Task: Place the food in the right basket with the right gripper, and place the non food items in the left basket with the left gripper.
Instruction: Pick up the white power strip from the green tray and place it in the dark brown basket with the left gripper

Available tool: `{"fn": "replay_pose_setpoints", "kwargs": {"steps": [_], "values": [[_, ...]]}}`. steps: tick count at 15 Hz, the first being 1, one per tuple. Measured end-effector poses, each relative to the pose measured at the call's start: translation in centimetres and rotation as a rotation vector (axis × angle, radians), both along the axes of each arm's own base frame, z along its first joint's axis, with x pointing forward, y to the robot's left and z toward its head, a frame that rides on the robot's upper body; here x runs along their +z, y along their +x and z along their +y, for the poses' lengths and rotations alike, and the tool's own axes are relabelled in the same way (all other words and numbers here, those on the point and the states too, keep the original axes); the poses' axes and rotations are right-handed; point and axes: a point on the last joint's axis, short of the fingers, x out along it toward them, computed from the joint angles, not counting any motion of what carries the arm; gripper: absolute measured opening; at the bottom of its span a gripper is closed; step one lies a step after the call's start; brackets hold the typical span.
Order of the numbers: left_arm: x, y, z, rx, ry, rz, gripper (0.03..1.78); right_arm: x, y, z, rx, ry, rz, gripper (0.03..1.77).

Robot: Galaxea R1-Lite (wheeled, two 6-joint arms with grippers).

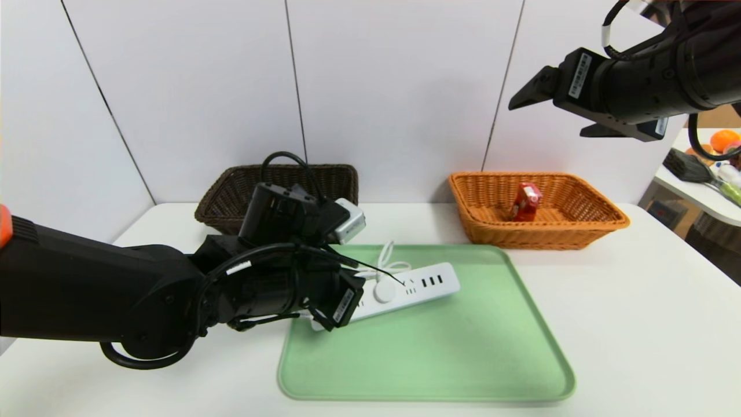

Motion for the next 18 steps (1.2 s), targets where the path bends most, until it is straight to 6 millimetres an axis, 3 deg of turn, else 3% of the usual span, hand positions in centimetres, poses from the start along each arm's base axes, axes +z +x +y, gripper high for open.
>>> {"fn": "replay_pose_setpoints", "kwargs": {"steps": [5,11,18], "values": [[1.0,-0.8,-0.2,-0.018,-0.022,-0.023,0.10,-0.3,0.1,0.0,-0.008,0.010,0.011,1.69],[4.8,-2.0,-0.4,-0.021,-0.139,-0.087,0.10,-0.4,0.1,0.0,-0.008,0.009,0.017,1.69],[6.9,-2.8,0.4,0.000,-0.195,-0.132,0.10,-0.4,0.1,0.1,-0.007,0.008,0.020,1.69]]}}
